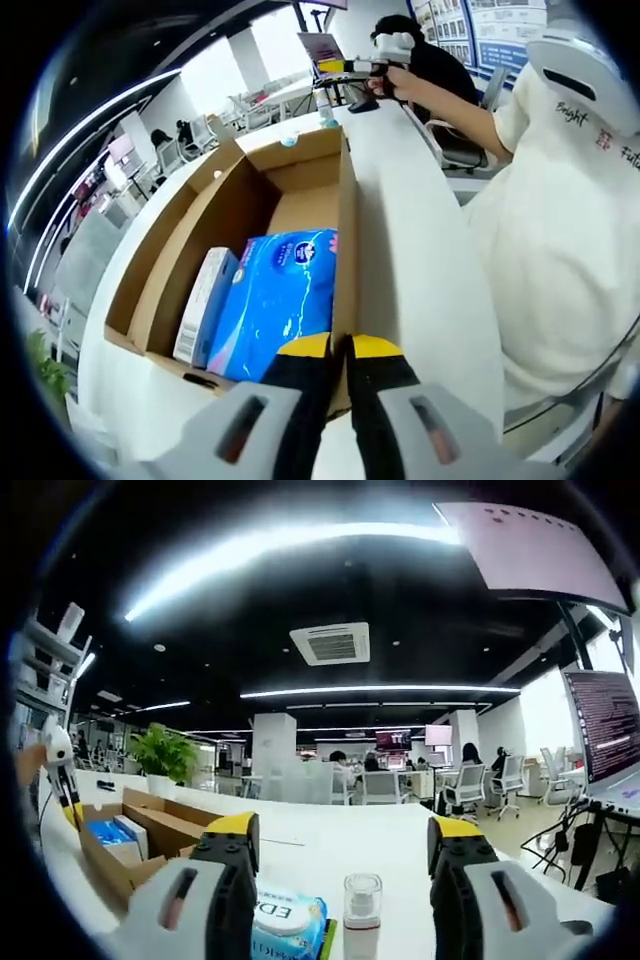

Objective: Operate the shoe box by opening the lid, removing the specified soft item, and placing it in the target area until the item is outside and the box remains undamaged.

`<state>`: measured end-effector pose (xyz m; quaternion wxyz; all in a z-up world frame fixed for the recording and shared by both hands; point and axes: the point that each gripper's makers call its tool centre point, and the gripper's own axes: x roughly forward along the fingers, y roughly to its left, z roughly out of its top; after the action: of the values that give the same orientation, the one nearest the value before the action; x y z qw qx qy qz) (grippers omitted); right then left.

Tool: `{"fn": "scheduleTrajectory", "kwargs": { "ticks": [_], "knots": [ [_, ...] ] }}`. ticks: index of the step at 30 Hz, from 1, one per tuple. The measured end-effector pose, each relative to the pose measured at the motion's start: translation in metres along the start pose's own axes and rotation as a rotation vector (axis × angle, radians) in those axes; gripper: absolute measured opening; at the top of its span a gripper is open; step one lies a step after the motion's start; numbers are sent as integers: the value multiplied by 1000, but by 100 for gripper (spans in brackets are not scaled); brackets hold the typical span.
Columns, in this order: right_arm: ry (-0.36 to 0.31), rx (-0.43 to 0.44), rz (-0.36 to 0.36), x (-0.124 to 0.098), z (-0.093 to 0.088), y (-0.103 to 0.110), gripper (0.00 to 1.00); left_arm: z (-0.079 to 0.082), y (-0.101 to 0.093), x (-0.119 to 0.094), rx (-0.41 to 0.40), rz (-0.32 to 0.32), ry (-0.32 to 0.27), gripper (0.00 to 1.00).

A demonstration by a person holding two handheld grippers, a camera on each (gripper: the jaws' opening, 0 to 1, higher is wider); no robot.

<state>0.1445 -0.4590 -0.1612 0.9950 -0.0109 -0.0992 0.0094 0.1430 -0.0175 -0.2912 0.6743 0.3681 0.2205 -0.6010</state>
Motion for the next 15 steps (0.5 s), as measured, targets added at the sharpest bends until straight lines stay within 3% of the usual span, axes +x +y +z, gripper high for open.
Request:
{"fn": "scheduleTrajectory", "kwargs": {
  "ticks": [7, 15],
  "knots": [
    [-42, 75, 29, -2, 16, 8, 66, 0, 1, 0, -27, -29, 5, 4],
    [-24, 49, 20, -5, 18, 6, 59, 0, 0, 1, -33, -37, 5, 4]
  ]
}}
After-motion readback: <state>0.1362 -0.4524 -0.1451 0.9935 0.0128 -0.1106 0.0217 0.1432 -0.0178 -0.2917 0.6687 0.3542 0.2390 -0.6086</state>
